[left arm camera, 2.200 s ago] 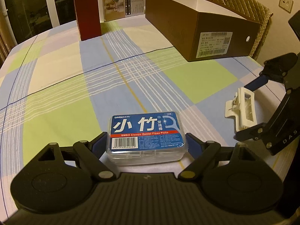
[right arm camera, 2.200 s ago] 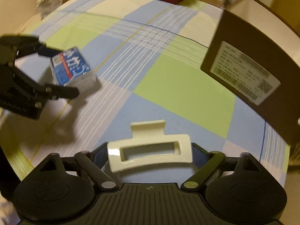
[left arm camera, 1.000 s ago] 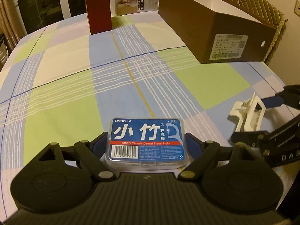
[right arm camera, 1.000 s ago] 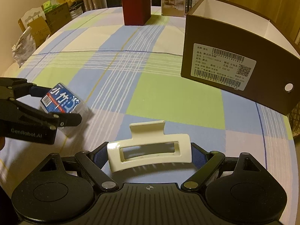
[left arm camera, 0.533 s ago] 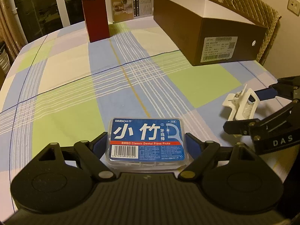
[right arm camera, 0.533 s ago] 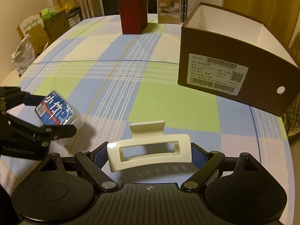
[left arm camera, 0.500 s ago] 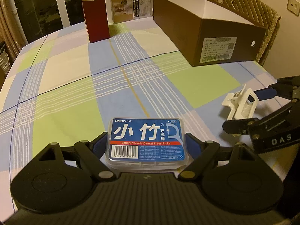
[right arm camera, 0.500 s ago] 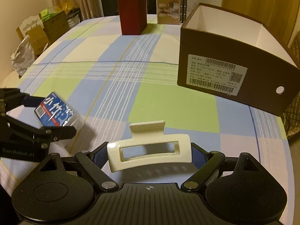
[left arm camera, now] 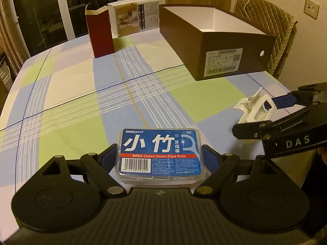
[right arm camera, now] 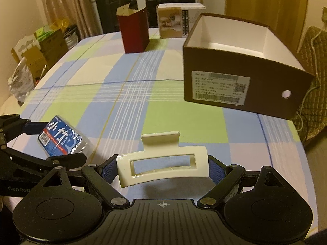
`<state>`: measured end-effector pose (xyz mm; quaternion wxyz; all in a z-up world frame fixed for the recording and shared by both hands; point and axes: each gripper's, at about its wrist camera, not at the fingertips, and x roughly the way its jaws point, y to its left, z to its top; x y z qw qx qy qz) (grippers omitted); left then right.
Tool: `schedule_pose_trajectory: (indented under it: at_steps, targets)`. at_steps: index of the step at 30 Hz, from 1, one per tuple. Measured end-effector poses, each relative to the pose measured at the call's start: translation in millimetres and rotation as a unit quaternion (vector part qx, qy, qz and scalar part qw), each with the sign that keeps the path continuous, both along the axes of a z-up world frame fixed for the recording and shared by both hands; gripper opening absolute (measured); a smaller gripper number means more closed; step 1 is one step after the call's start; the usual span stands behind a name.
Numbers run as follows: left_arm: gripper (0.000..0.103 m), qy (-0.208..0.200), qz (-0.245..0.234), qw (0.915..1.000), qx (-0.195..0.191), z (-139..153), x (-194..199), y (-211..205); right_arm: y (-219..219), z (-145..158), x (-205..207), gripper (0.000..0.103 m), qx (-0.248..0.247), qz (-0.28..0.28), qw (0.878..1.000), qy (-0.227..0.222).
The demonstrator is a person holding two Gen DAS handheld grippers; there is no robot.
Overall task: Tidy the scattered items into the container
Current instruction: 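Lift and carry the floss box and hair clip with both tools to the brown box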
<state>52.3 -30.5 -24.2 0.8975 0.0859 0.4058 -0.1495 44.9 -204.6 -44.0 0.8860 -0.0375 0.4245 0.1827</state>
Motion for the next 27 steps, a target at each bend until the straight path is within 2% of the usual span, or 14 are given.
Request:
schedule_pose_trajectory:
  at_steps: [15,27]
  targets:
    - [0.083,-0.046,0.002,0.9989,0.006,36,-13,-4,-33,35,-22,0.090,0.015,-0.063,0.997,-0.042]
    - [0.083,-0.083,-0.027,0.9962,0.000,74,10,-39,-72,80,-10,0.090,0.015,-0.101,0.991,-0.087]
